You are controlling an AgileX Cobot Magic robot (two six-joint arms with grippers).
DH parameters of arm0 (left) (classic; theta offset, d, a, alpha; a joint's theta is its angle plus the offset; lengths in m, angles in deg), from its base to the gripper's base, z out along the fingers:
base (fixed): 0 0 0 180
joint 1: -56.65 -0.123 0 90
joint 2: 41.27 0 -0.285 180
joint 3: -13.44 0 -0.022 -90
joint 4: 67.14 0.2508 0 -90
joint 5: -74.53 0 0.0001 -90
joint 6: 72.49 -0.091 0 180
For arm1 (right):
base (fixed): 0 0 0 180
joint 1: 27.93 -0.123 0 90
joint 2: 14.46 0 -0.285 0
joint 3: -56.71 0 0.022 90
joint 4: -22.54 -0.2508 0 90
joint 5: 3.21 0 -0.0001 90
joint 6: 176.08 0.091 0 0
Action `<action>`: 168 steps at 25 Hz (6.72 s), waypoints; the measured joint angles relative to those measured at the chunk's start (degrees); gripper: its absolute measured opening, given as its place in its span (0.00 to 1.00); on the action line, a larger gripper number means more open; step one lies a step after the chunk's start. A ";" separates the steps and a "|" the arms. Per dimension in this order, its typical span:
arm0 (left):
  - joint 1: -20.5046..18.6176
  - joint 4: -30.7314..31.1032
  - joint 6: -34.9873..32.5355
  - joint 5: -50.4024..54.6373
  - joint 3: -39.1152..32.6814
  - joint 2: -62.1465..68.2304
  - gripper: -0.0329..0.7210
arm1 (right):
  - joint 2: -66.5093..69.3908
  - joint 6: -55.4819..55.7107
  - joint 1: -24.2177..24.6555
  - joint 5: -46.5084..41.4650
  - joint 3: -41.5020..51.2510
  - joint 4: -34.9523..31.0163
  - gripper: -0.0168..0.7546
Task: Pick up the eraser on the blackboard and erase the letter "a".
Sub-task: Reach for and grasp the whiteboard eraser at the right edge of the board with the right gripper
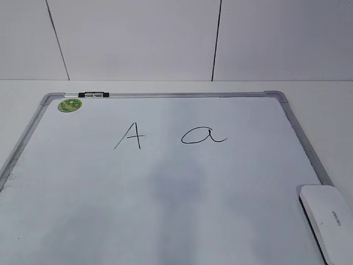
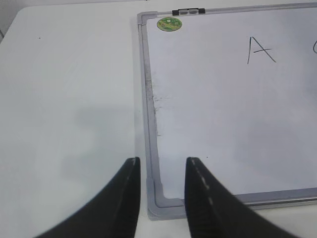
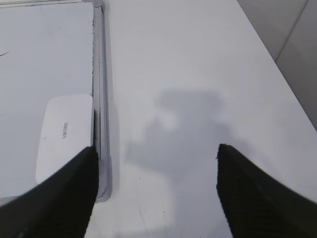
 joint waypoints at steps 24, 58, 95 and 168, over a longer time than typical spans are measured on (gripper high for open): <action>0.00 0.00 0.00 0.00 0.00 0.00 0.35 | 0.00 0.00 0.00 0.00 0.00 0.00 0.79; 0.00 0.00 0.00 0.00 0.00 0.00 0.35 | 17.21 -5.62 0.00 2.70 -7.84 -12.54 0.79; 0.00 -5.83 0.00 -0.26 0.00 0.00 0.36 | 42.04 -7.76 -0.03 -0.49 -8.79 -19.47 0.79; 0.00 -6.08 0.00 -0.34 0.00 0.00 0.36 | 78.81 11.22 -16.84 6.60 -18.05 -10.24 0.79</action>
